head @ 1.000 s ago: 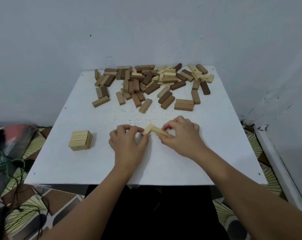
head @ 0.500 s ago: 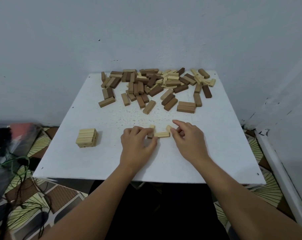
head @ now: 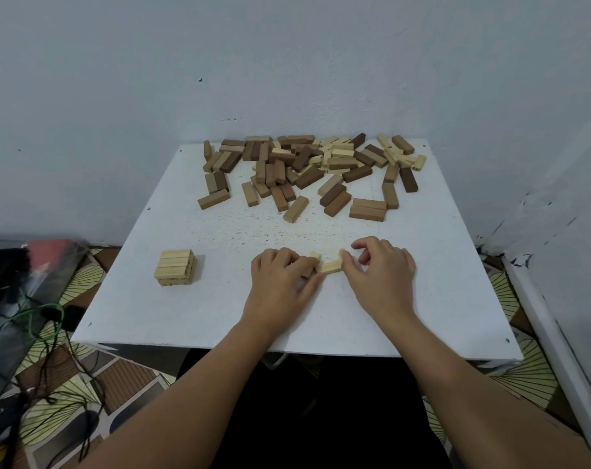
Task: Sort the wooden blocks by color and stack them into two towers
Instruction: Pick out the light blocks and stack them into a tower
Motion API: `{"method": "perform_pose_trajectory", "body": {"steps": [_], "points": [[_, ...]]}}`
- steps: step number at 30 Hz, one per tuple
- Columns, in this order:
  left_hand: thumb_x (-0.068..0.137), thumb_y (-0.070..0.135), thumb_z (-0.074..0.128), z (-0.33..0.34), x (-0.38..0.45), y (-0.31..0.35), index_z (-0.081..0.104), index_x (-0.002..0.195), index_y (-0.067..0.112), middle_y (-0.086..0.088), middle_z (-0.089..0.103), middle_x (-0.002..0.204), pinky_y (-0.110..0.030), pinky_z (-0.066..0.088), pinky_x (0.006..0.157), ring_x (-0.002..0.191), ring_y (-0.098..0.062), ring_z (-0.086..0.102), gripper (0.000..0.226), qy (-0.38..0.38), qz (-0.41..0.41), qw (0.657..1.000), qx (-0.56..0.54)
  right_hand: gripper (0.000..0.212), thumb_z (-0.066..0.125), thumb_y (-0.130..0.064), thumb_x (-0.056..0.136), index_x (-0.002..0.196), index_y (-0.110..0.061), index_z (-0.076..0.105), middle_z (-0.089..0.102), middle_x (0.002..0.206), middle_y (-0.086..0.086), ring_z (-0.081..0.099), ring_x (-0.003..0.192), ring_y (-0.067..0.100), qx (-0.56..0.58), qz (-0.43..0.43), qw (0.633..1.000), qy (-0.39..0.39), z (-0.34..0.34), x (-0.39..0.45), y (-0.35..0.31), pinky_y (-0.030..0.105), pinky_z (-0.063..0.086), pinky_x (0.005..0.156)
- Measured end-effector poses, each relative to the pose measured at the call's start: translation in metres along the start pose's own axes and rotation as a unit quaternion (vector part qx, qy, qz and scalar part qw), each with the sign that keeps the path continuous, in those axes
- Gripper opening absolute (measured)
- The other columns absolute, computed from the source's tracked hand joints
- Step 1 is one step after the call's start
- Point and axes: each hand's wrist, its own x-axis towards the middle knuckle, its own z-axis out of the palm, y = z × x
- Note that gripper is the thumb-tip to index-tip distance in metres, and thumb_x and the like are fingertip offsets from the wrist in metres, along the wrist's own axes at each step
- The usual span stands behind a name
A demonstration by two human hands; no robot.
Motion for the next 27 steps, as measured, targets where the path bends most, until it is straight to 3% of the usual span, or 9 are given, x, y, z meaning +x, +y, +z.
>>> {"method": "perform_pose_trajectory", "body": {"steps": [5,10,14,22,27], "points": [[0.093,0.037,0.072,-0.0005,0.0003,-0.0003,0.071,0.103,0.032,0.013,0.056,0.089,-0.040,0.037,0.092,0.093,-0.018,0.051,0.011,0.033,-0.038,0.999,0.011,0.020,0.065,-0.030,0.094,0.113,-0.025,0.066,0.056,0.079,-0.013,0.054,0.081,0.015,0.006,0.014,1.000,0.004,-0.0032,-0.0006,0.0005,0.046,0.038,0.109],[0.093,0.048,0.067,-0.0065,0.0008,0.0039,0.067,0.113,0.033,0.016,0.058,0.095,-0.033,0.030,0.097,0.100,-0.014,0.051,0.026,-0.003,-0.040,0.999,-0.034,0.014,0.060,-0.033,0.098,0.109,-0.029,0.069,0.065,0.077,-0.015,0.061,0.086,0.017,-0.010,-0.011,0.999,-0.033,-0.0026,-0.0011,-0.0006,0.046,0.024,0.118],[0.088,0.059,0.070,-0.0094,0.0008,0.0058,0.062,0.118,0.036,0.020,0.056,0.094,-0.029,0.028,0.094,0.099,-0.008,0.050,0.039,-0.026,-0.021,0.998,-0.048,0.015,0.060,-0.041,0.099,0.108,-0.037,0.071,0.069,0.086,-0.020,0.062,0.092,0.007,0.025,-0.040,0.995,-0.092,-0.0051,0.0016,-0.0022,0.043,0.015,0.123],[0.082,0.061,0.076,-0.0067,0.0008,0.0035,0.064,0.117,0.036,0.023,0.058,0.097,-0.030,0.030,0.098,0.102,-0.005,0.051,0.044,-0.033,-0.030,0.997,-0.063,0.017,0.065,-0.045,0.095,0.111,-0.040,0.069,0.065,0.082,-0.026,0.057,0.087,0.002,0.026,-0.052,0.992,-0.111,-0.0069,0.0023,-0.0024,0.042,0.016,0.123],[0.084,0.048,0.081,-0.0042,0.0004,0.0013,0.073,0.105,0.030,0.019,0.062,0.095,-0.028,0.031,0.098,0.100,-0.008,0.052,0.029,-0.013,-0.026,0.997,-0.073,0.015,0.066,-0.041,0.093,0.107,-0.041,0.070,0.065,0.076,-0.024,0.058,0.082,-0.002,0.050,-0.042,0.991,-0.114,-0.0072,0.0021,-0.0041,0.038,0.014,0.123]]}}
